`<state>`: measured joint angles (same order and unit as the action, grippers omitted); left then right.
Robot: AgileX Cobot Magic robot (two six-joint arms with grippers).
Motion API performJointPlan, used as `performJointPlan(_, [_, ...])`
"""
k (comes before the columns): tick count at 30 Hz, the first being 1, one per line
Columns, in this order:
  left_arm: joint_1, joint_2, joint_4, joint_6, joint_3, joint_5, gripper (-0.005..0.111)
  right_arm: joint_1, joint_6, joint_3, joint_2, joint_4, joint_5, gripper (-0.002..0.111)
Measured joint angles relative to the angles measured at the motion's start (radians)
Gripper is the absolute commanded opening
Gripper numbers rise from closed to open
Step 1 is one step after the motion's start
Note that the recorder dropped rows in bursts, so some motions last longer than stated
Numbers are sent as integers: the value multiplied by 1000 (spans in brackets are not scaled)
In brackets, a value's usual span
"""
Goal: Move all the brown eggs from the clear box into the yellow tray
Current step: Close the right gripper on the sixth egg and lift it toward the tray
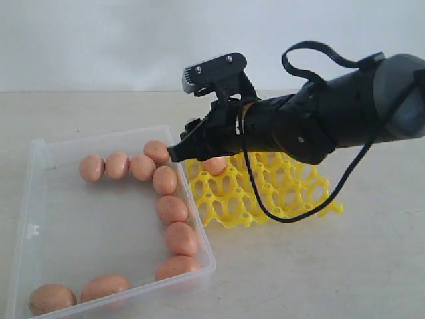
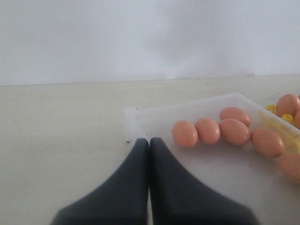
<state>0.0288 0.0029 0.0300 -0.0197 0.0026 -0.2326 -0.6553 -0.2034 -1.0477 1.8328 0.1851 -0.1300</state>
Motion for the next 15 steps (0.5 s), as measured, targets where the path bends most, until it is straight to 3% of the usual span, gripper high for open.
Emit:
performJointPlan(6, [0, 0, 0, 0, 0, 0, -4, 57, 270, 54, 15, -310, -187, 0])
performJointPlan(15, [0, 0, 0, 0, 0, 0, -4, 86, 364, 56, 53, -443, -253, 0])
